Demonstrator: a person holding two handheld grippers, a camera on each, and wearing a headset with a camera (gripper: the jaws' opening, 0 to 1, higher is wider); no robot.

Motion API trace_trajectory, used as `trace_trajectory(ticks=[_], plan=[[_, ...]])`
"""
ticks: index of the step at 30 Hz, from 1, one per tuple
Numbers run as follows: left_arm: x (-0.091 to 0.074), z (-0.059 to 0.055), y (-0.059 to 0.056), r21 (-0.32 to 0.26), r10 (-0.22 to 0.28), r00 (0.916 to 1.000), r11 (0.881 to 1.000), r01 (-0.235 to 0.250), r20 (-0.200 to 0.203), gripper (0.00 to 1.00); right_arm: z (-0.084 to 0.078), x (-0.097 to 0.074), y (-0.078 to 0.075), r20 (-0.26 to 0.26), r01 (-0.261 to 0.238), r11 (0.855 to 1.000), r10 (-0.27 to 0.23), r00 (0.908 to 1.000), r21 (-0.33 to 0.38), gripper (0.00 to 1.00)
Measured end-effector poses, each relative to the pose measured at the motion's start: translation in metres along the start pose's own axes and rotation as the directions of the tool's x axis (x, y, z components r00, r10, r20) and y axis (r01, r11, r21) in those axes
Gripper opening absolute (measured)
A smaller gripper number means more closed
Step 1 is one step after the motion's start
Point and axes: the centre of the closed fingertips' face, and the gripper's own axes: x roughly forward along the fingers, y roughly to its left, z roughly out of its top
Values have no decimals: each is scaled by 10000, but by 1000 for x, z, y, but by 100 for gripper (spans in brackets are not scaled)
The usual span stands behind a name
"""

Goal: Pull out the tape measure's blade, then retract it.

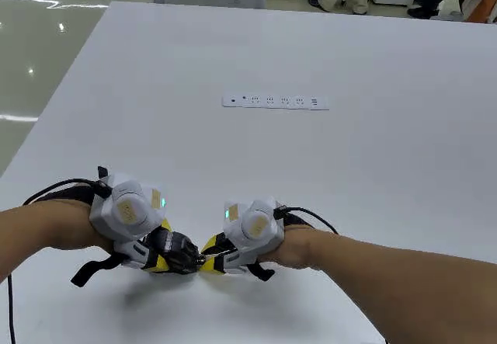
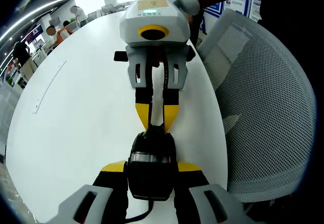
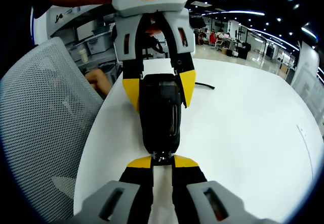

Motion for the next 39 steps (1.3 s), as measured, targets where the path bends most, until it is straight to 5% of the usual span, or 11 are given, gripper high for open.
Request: trace_trajectory(ticks=[10, 12, 13, 20, 39], plan=[[0, 0, 0, -5, -5, 10000, 10000, 5, 25, 31, -4, -3, 1, -145, -129, 9991, 134, 9998, 395, 13], [1, 1, 0, -71, -7, 10000, 10000, 8, 80, 31, -8, 0, 3, -665, -94, 9993, 118, 9977, 370, 15], [1, 1, 0, -85, -3, 9999, 10000, 4, 103, 31, -9, 0, 2, -852, -137, 9996, 115, 9963, -257, 15], [0, 0, 0, -133, -41, 9999, 9999, 42, 111, 31, 0, 11, 2, -628, -82, 9995, 63, 9980, -302, 16], [-2, -1, 2, -246, 22, 9998, 9997, -16, 215, 31, -3, 7, -4, -868, 99, 9987, -56, 9962, 496, 13]])
